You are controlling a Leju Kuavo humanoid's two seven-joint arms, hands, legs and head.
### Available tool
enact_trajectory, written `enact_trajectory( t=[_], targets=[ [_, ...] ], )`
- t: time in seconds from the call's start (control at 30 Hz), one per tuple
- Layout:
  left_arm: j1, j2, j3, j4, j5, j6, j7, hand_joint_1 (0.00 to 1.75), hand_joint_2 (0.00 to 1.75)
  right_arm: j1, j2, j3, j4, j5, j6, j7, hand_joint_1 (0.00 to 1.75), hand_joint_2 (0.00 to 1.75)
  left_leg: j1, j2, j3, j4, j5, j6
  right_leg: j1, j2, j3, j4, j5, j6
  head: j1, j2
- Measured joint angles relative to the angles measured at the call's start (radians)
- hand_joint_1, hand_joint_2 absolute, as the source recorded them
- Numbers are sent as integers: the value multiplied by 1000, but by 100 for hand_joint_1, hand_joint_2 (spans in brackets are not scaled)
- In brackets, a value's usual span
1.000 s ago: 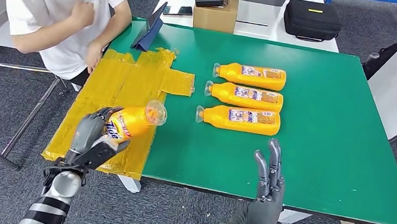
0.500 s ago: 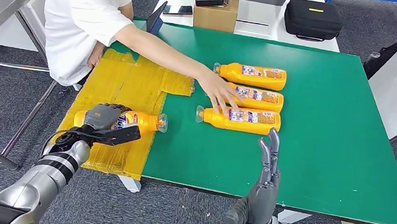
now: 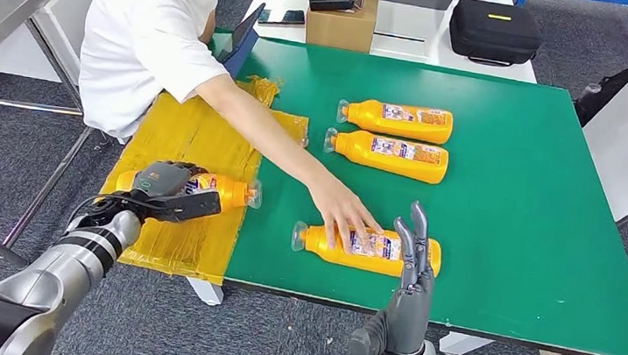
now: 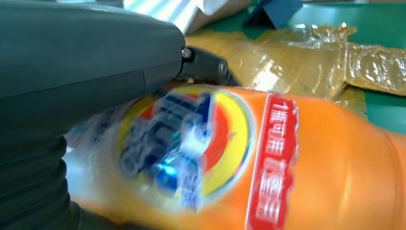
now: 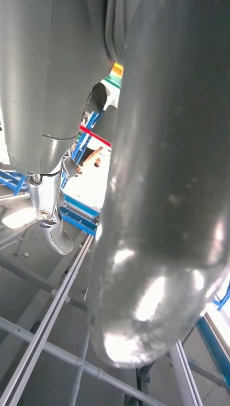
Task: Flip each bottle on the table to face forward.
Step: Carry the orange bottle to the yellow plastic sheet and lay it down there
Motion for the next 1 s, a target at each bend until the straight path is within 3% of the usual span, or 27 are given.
enact_trajectory(
  t=[0.13, 0.33, 0.47, 0.57, 0.8, 0.93, 1.0],
  targets=[
    [-10, 1, 21, 6, 126, -159, -103, 0, 175, -9, -1, 6, 13, -26, 0, 0, 0, 0, 0, 0, 0, 0, 0, 0, 0, 0, 0, 0, 0, 0, 0, 0],
    [0, -9, 142, -22, 472, -569, -292, 0, 175, -40, -1, 26, 51, -75, 0, 0, 0, 0, 0, 0, 0, 0, 0, 0, 0, 0, 0, 0, 0, 0, 0, 0],
    [61, -46, 218, -156, 730, -730, -283, 0, 175, -45, -1, 31, 72, -72, 0, 0, 0, 0, 0, 0, 0, 0, 0, 0, 0, 0, 0, 0, 0, 0, 0, 0],
    [110, -72, 243, -297, 878, -755, -244, 0, 175, -45, -1, 31, 84, -40, 0, 0, 0, 0, 0, 0, -1, 0, 0, 0, 0, 0, -1, 0, 0, 0, 0, 0],
    [231, -115, 276, -647, 1160, -689, -189, 0, 175, -32, 0, -49, 159, 160, 29, 27, 0, 0, 0, 0, -1, 0, 0, 0, 0, 0, -2, 0, 0, 0, 0, 0],
    [291, -145, 309, -803, 1258, -625, -212, 0, 175, -30, -7, -96, 208, 286, 100, 142, 0, 175, 0, 1, -1, 0, 0, 0, 0, 0, -2, 0, 0, 0, 0, 0],
    [333, -179, 338, -898, 1363, -589, -204, 0, 175, -30, -23, -127, 252, 382, 161, 232, 0, 175, -1, 0, -1, 0, 0, 0, 0, 0, -1, -1, 0, 0, 0, 0]
  ],
)
